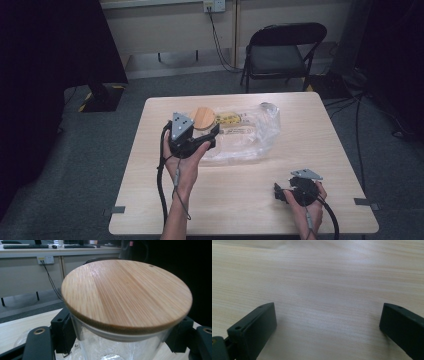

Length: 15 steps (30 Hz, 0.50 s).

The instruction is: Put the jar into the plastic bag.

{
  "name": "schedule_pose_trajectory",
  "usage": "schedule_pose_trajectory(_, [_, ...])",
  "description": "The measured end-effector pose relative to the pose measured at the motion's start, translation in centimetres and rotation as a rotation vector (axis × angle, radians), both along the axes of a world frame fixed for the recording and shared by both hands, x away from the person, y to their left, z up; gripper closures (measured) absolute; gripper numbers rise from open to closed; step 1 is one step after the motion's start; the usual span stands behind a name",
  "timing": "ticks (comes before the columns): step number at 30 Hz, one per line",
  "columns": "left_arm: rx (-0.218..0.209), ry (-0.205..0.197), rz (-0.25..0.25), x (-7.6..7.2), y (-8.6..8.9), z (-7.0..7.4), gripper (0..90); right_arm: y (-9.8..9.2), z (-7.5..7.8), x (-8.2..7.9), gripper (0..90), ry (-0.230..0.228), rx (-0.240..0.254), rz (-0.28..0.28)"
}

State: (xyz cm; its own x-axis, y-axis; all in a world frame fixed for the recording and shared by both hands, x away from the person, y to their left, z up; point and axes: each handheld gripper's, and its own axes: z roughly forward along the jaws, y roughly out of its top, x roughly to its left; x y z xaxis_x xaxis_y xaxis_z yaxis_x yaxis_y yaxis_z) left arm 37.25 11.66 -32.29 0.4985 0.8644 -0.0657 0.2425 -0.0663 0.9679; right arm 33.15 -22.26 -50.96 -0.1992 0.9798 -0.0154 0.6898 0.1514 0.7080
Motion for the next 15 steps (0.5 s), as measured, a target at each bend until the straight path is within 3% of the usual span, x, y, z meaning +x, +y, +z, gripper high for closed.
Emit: schedule_pose_trajectory(15, [0.011, 0.006, 0.019, 3.3, -1.5, 0.6, 25.4, 0.0, 0.0, 0.0, 0.2, 0.000, 0.000, 0.000])
